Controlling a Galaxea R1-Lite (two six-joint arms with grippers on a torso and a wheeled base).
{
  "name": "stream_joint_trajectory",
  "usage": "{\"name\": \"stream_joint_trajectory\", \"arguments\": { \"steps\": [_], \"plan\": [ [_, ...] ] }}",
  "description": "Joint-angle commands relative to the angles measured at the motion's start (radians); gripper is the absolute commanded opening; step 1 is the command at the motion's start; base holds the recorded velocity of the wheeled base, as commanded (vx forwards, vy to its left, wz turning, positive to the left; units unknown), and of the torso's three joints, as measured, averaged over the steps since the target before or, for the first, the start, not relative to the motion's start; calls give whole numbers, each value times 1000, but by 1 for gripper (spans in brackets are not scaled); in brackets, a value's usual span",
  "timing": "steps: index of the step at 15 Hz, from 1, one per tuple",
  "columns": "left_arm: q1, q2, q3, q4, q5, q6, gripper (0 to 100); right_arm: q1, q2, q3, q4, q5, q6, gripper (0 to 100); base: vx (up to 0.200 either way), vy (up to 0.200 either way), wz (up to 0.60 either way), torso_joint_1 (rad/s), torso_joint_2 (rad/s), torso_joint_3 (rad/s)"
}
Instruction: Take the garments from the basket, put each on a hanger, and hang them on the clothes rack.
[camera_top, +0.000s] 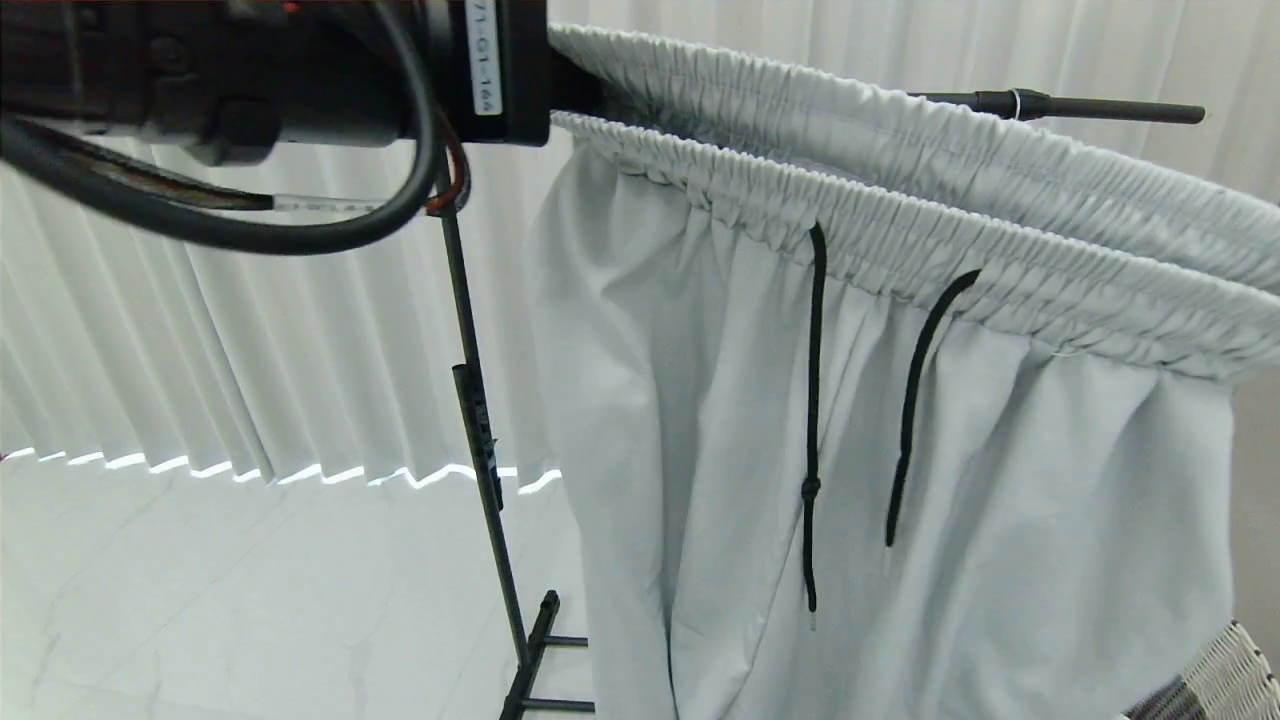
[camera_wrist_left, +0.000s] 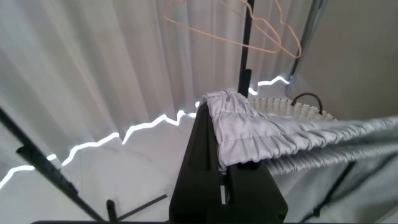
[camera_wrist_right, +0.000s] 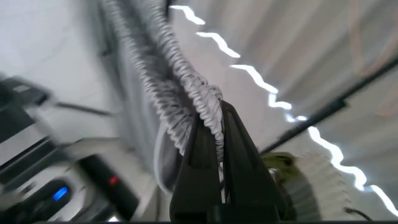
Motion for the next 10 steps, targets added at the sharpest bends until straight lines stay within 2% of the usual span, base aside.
{"name": "stream_joint_trajectory", "arguments": {
  "steps": [1, 3, 6, 7, 9, 10],
  "plan": [
    [-9, 102, -64, -1, -1, -2, 0, 61, -65, -1, 28, 46, 1, 0, 0, 0, 0, 0, 0, 0],
    [-9, 108, -64, -1, -2, -3, 0, 130, -63, 1, 33, 44, 3, 0, 0, 0, 0, 0, 0, 0],
    [-26, 97, -59, 10, -2, -48, 0, 127, -48, 1, 33, 32, 1, 0, 0, 0, 0, 0, 0, 0],
    [-36, 77, -58, 36, -2, -71, 0, 116, -39, 1, 33, -16, 1, 0, 0, 0, 0, 0, 0, 0],
    [-41, 0, -58, 246, -12, -94, 0, 99, 4, 1, 11, -215, 1, 0, 0, 0, 0, 0, 0, 0],
    [-41, -38, -52, 331, -39, -95, 0, 99, 22, 2, -23, -250, 3, 0, 0, 0, 0, 0, 0, 0]
  ]
}}
